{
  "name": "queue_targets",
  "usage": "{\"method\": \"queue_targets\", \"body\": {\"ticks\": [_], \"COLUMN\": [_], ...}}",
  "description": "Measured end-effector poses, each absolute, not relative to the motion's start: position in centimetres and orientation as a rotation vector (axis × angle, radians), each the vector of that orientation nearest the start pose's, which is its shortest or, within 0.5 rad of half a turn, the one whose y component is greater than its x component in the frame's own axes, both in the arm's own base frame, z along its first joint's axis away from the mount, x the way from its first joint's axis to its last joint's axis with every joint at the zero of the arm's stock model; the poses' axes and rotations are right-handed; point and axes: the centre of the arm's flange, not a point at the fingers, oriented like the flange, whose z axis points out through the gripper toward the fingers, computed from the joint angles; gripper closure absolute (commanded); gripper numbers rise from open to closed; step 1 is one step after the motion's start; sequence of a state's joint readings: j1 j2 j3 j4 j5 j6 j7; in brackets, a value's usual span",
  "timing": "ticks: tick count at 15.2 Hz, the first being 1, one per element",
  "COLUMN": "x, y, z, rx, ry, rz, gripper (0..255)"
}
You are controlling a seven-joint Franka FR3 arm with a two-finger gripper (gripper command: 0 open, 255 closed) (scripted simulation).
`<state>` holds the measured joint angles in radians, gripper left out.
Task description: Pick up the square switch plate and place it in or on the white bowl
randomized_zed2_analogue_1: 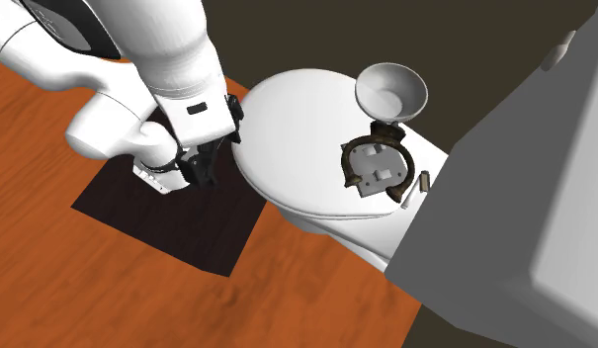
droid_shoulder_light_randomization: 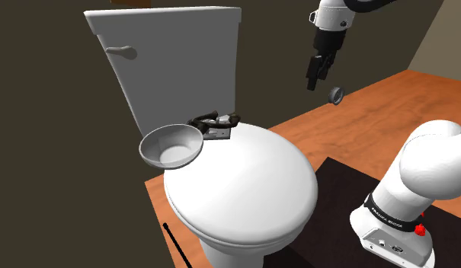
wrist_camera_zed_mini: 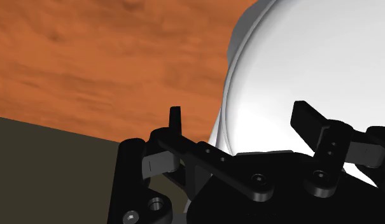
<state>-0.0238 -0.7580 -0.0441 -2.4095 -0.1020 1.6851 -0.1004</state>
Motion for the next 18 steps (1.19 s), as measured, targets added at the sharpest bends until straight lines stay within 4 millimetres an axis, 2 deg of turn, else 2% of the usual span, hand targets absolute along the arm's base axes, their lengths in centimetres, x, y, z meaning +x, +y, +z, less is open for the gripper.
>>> {"method": "queue_targets", "body": {"ticks": [1,3,6,14,18], "x": [32.2,33.6,37.1,45.9,50.5], "y": [-3.5,-2.8,-1.7,3.5,5.2], "z": [56.6,56.1,55.0,51.4,49.3], "rx": [-3.214,-3.207,-3.193,-3.147,-3.123], "ry": [-0.087,-0.077,-0.056,0.007,0.039], "rz": [-0.044,-0.033,-0.008,0.064,0.101], "gripper": [0,0,0,0,0]}}
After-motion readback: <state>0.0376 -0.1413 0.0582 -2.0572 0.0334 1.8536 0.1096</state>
